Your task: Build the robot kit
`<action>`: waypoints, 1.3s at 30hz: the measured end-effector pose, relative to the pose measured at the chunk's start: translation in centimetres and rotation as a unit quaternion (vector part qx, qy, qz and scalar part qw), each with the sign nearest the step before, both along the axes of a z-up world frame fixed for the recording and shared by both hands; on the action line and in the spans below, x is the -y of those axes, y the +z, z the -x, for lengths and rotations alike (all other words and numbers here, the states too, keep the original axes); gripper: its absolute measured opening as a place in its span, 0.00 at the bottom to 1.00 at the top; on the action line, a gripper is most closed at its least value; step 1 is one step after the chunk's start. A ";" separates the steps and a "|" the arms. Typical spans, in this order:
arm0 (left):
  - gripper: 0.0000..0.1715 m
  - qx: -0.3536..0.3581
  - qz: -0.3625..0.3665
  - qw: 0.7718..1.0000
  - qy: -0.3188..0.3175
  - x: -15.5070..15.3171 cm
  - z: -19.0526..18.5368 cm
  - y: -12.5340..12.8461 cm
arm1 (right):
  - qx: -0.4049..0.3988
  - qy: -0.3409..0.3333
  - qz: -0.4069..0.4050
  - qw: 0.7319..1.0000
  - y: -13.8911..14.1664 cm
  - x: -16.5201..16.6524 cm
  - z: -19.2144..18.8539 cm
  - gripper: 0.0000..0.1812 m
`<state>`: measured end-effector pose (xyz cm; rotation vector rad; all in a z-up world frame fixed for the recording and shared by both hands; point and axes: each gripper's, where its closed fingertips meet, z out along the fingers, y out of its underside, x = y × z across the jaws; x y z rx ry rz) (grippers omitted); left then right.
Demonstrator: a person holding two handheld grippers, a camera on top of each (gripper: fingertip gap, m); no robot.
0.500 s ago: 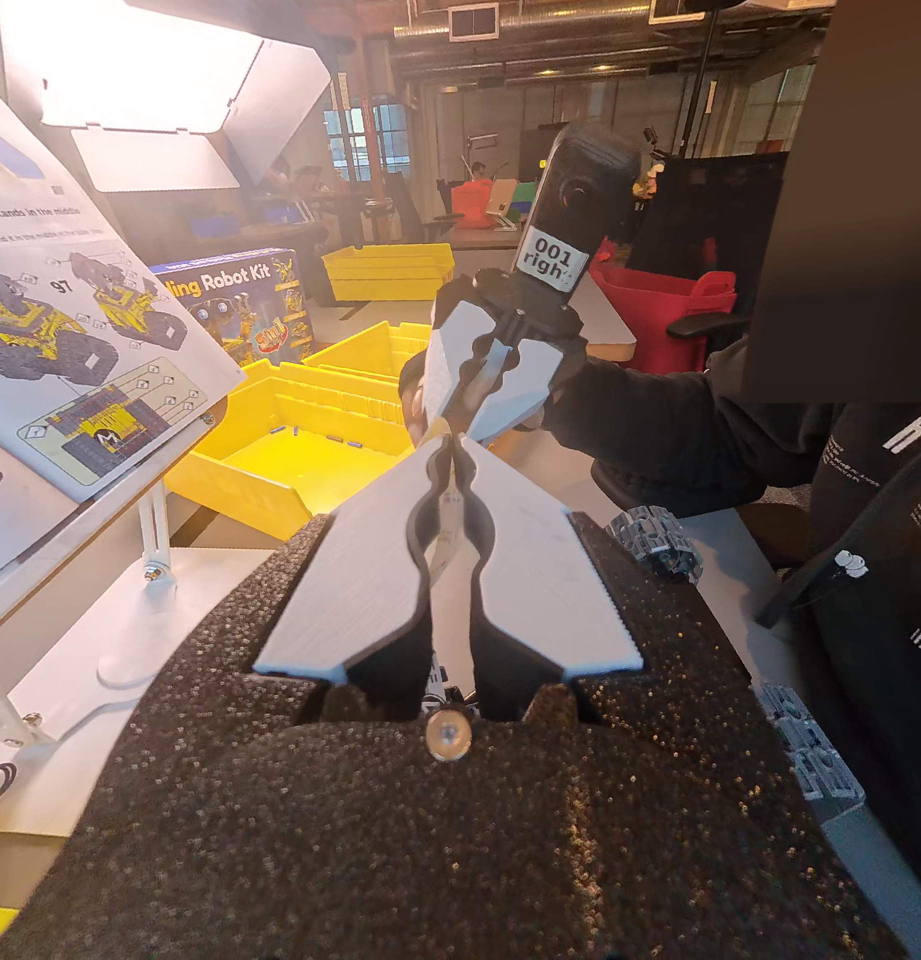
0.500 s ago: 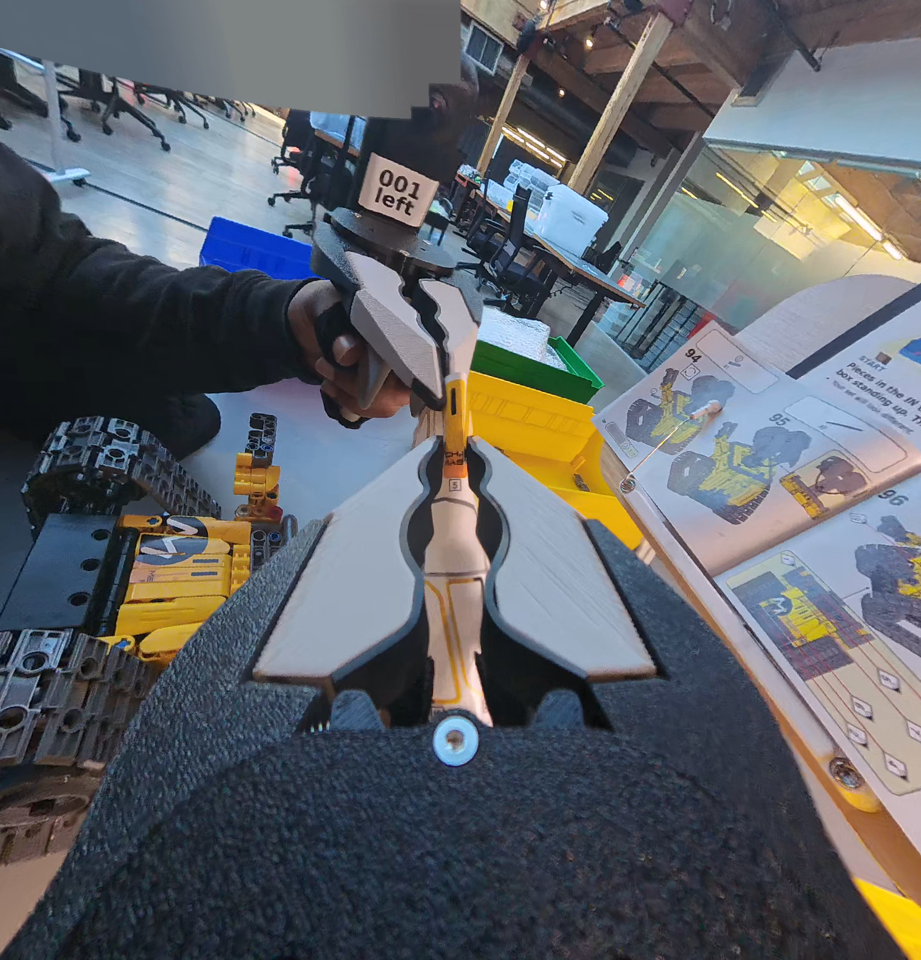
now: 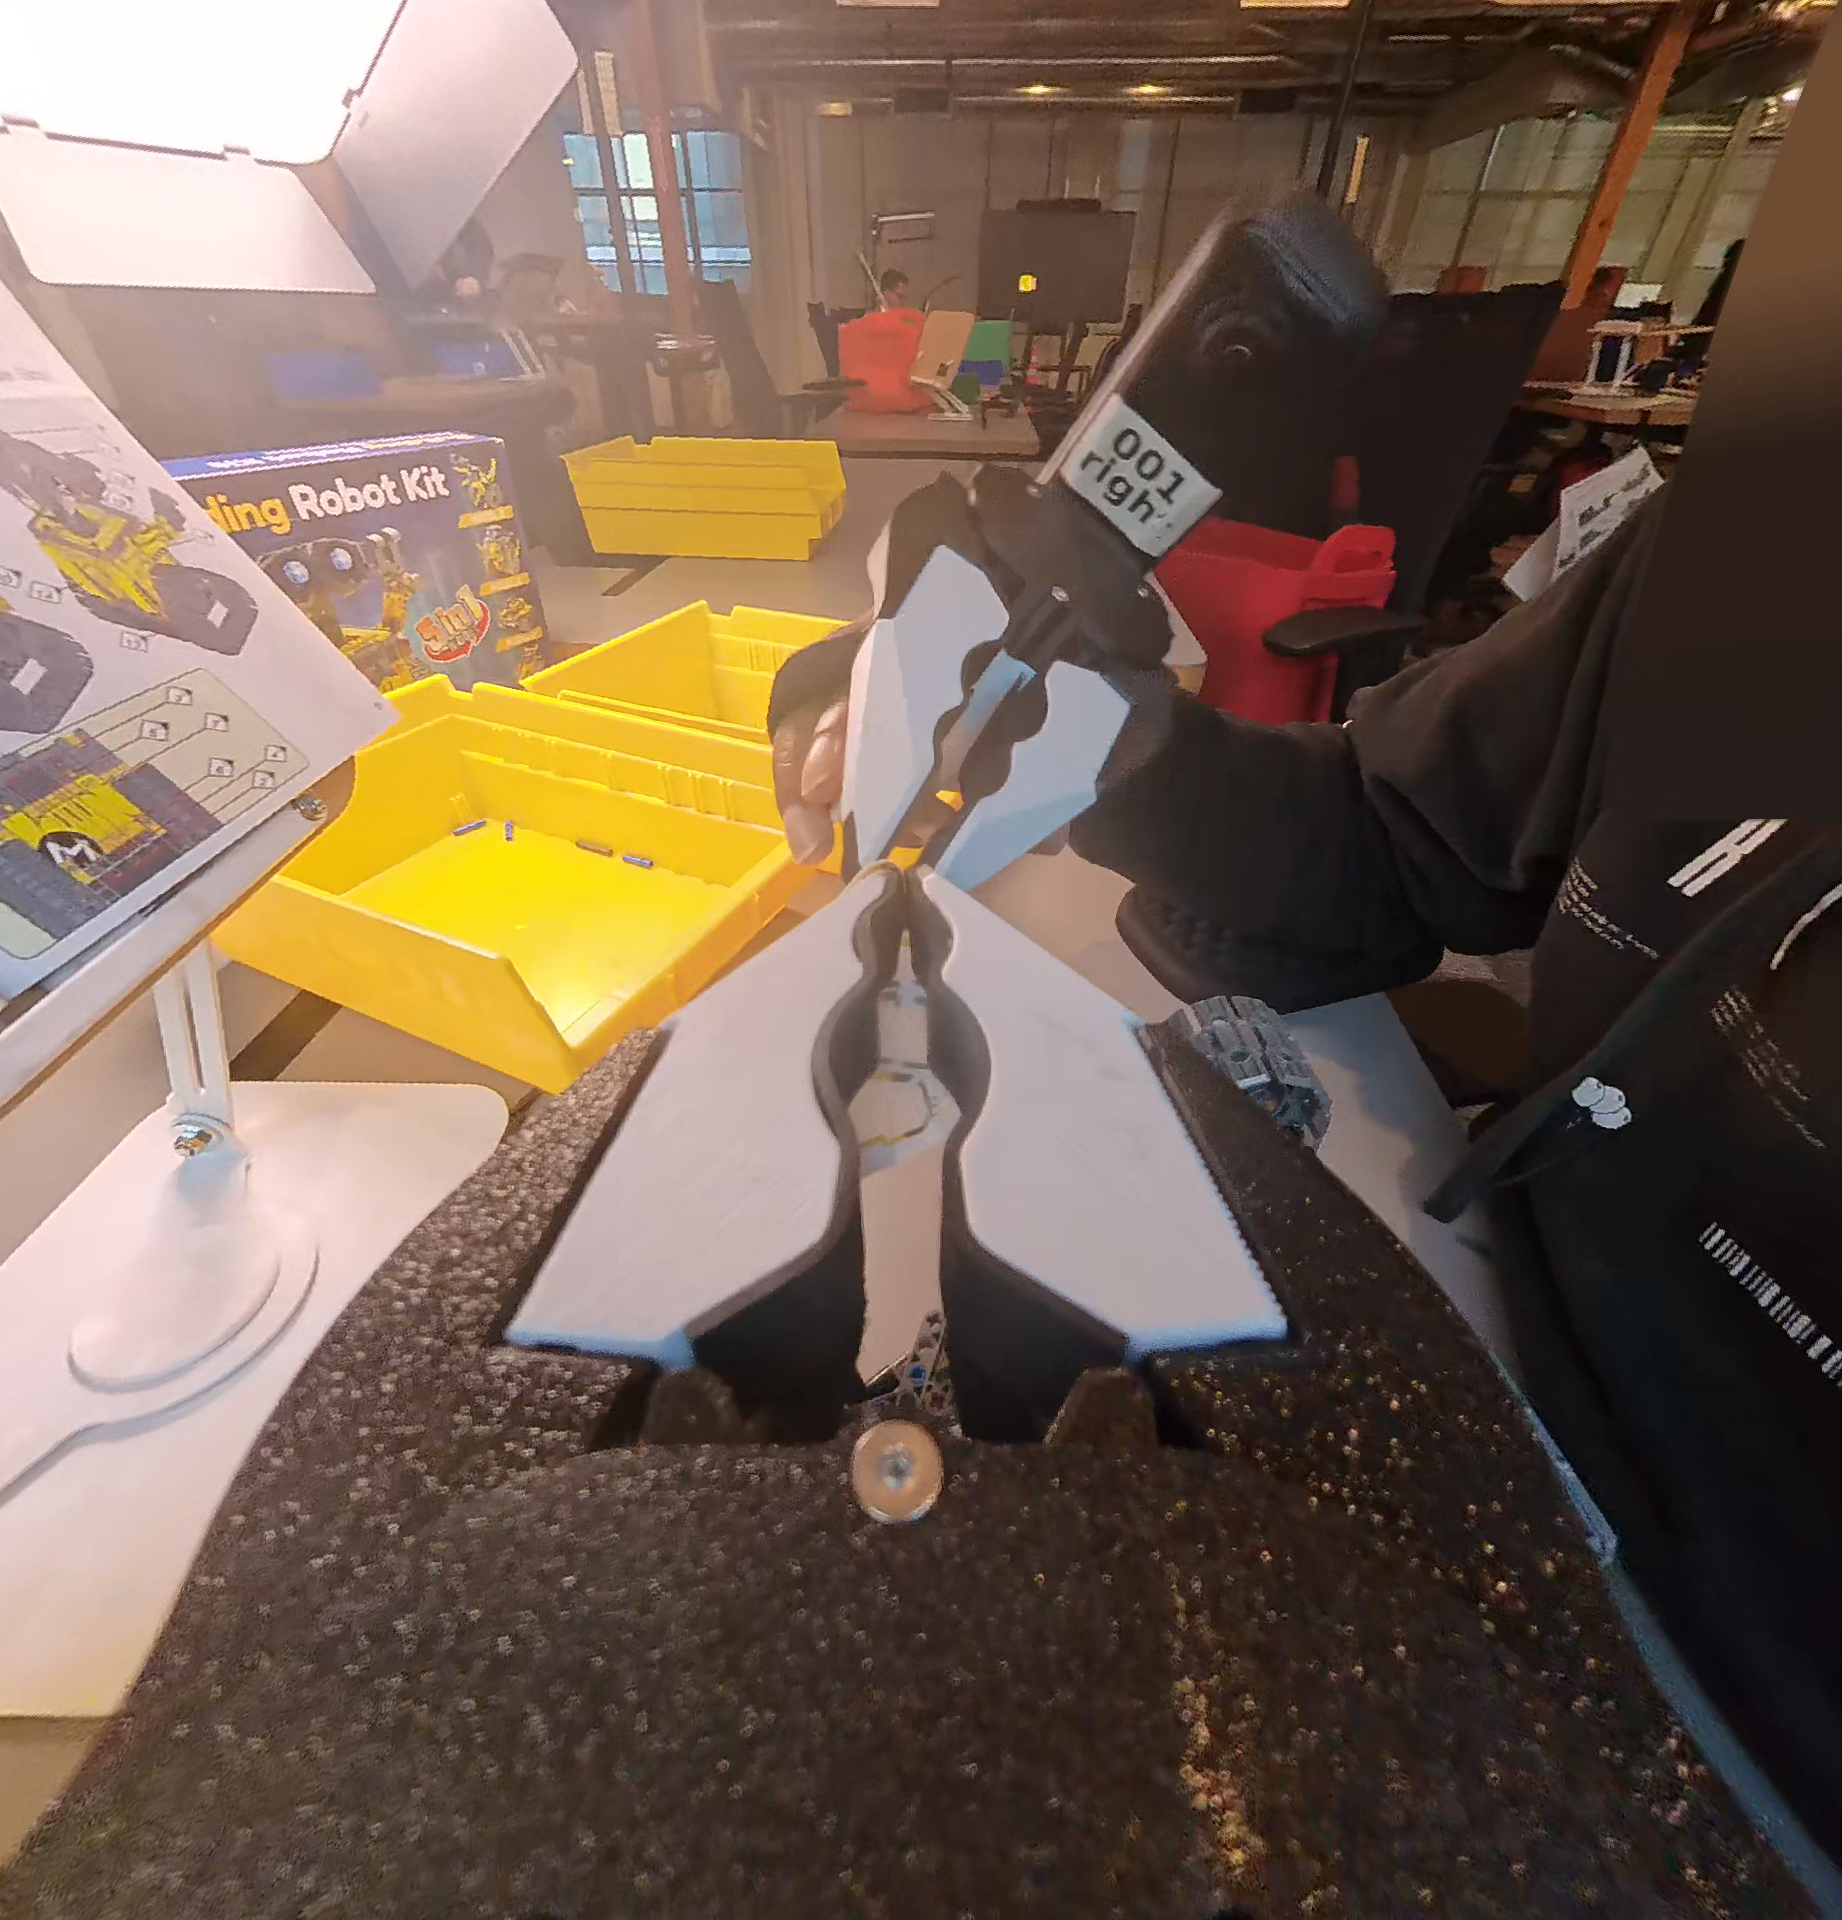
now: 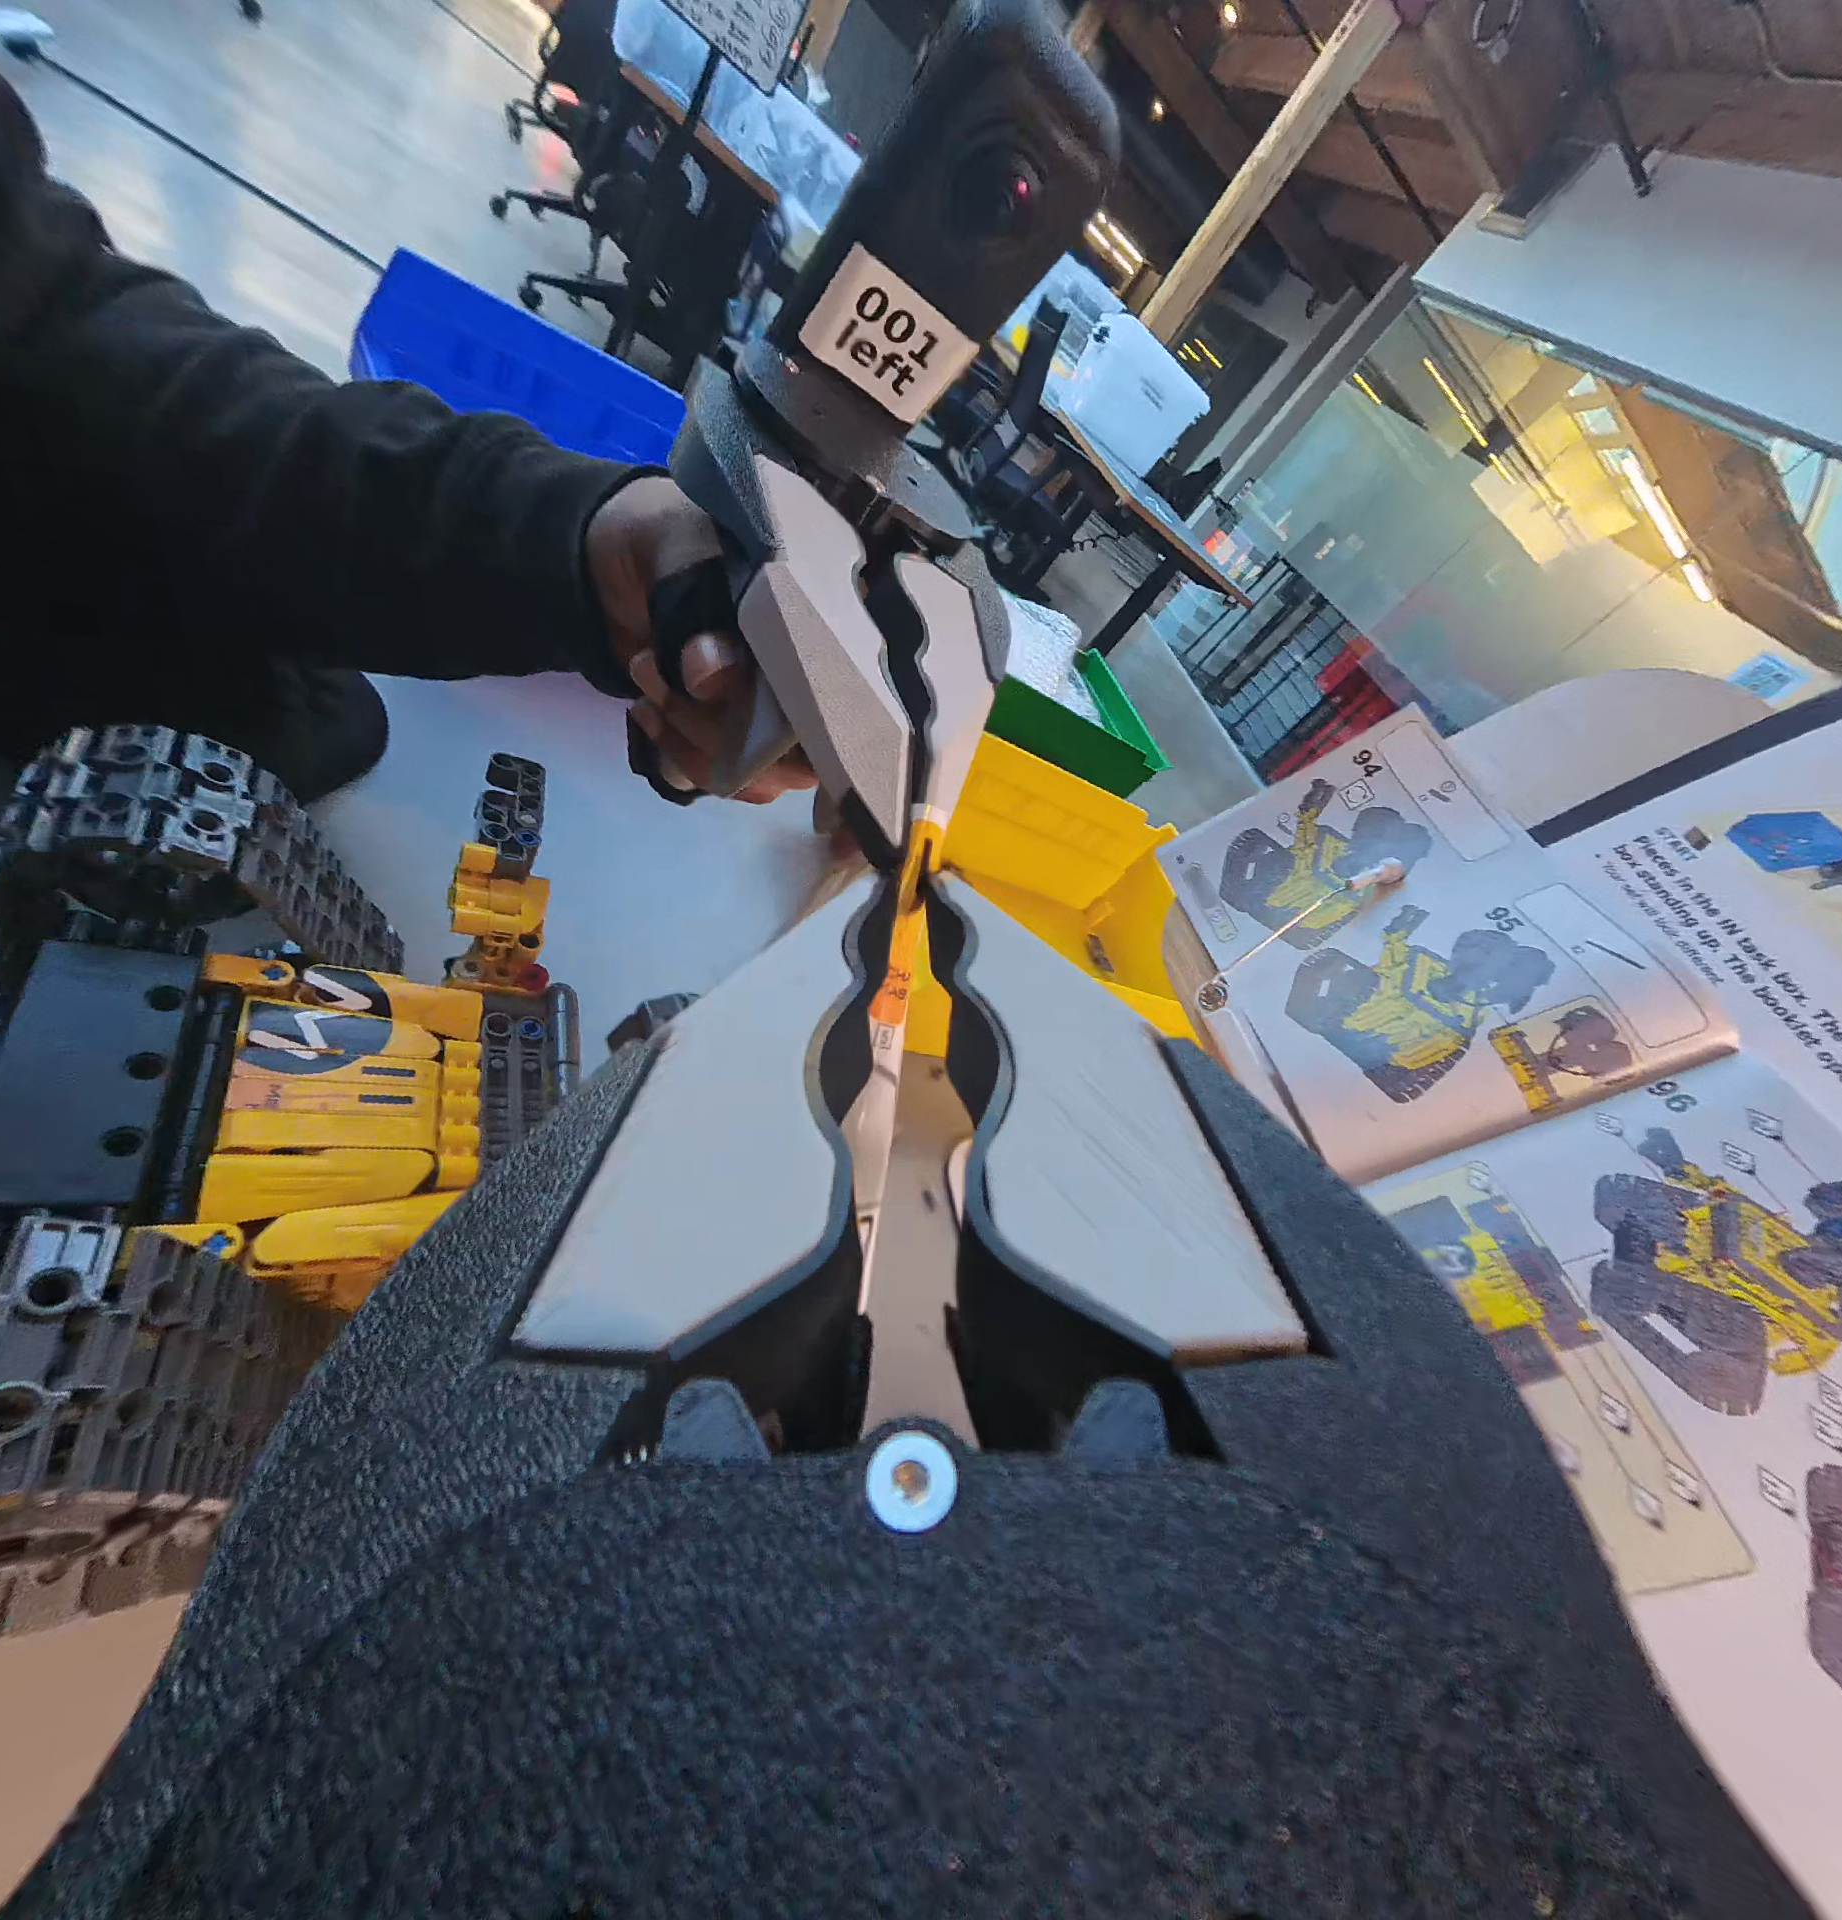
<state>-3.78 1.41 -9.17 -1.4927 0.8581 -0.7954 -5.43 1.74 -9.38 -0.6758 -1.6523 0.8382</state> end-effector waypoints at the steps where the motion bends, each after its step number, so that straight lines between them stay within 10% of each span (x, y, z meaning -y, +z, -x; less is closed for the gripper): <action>1: 0.00 0.003 -0.002 1.000 -0.005 0.2 -0.1 0.1 | 0.000 0.011 0.016 1.000 0.1 0.1 -0.1 0.03; 29: 0.00 -0.101 -0.028 0.993 0.063 -0.7 0.4 -0.8 | 0.024 0.083 0.236 0.968 0.9 -0.1 -0.7 0.02; 39: 0.00 -0.137 -0.061 0.986 0.073 -0.7 -0.1 -1.3 | 0.053 0.043 0.154 0.986 -0.1 -0.1 -0.6 0.03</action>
